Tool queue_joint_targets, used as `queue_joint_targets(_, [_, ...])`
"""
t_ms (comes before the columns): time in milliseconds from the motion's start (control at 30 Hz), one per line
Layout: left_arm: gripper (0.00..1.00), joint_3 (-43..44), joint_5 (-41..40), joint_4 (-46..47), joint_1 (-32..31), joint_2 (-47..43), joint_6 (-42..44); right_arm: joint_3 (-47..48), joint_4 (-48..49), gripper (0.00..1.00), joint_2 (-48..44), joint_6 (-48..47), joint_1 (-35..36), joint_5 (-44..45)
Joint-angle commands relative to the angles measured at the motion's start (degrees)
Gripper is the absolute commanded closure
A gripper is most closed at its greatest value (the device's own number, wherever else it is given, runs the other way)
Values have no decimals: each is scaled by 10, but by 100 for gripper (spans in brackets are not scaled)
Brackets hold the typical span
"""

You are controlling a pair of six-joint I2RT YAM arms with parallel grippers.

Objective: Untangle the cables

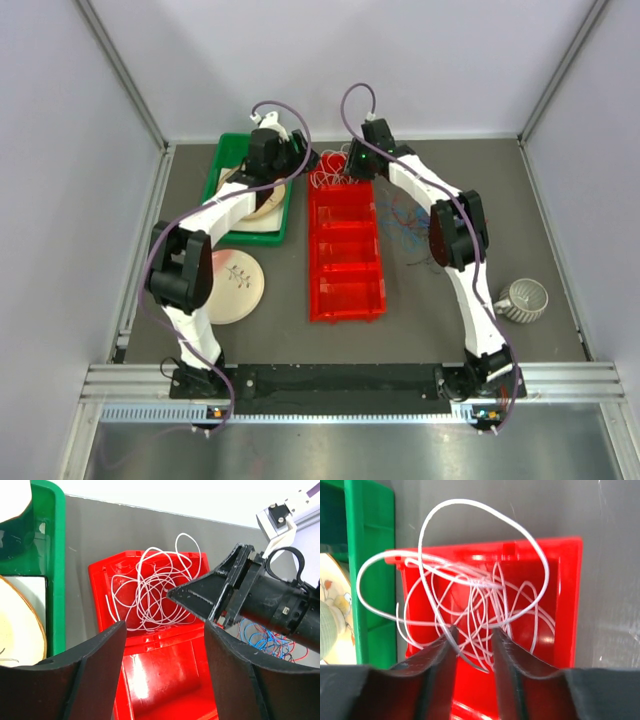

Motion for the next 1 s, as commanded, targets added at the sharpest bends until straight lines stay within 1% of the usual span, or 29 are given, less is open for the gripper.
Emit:
queue_joint_targets(0, [31,3,9,10,0,-38,-9,-2,6,58,-78,-11,8,14])
queue_joint_targets(33, [31,0,11,13,0,-40,-12,0,6,48,-80,-9,8,13])
queue_joint_targets(67, [31,-3,17,14,0,-43,-15,2,6,46,-84,-8,8,14])
queue_joint_targets(133, [31,-9,18,15,-1,-47,-17,3,5,43,-87,-8,8,13])
queue_joint_targets(300, [29,-4,33,15,-1,-46,-6,-15,6,41,-116,-7,8,18])
queue_joint_targets(333, [29,-1,34,6,0,-44,-4,-21,7,38,-121,-7,9,18])
queue_joint_targets(433, [28,23,36,-18,-1,-25,5,-29,7,24,-139,-13,8,22])
queue_joint_targets(533, [27,53,35,-39,-2,-2,14,-42,7,20,-159,-22,8,33])
queue_joint_targets(633, [26,73,35,-46,-3,20,26,-67,6,20,-187,-36,7,47])
queue_joint_targets(667, [25,85,34,-66,-3,25,28,-78,6,19,-196,-38,3,52])
queue_joint_targets(700, [30,91,38,-68,-4,35,31,-108,6,20,-210,-42,-1,58])
queue_joint_targets(733, [32,96,51,-68,-4,40,36,-132,7,21,-245,-43,-6,83])
queue_joint_targets(767, [33,112,54,-73,-5,51,39,-165,34,22,-273,-41,-20,102])
queue_joint_targets(800, [35,121,59,-78,-10,57,44,-250,59,26,-300,-34,-28,113])
queue_joint_targets(833, [36,134,55,-86,-12,65,58,-294,87,29,-325,-28,-42,107])
queue_joint_targets(867, [36,158,51,-93,-15,81,68,-335,117,32,-377,-20,-56,100])
queue_joint_targets(900, [36,171,43,-104,-19,89,76,-396,144,37,-396,-2,-82,88])
queue_joint_targets(967, [34,200,23,-108,-24,112,94,-435,149,39,-441,0,-101,86])
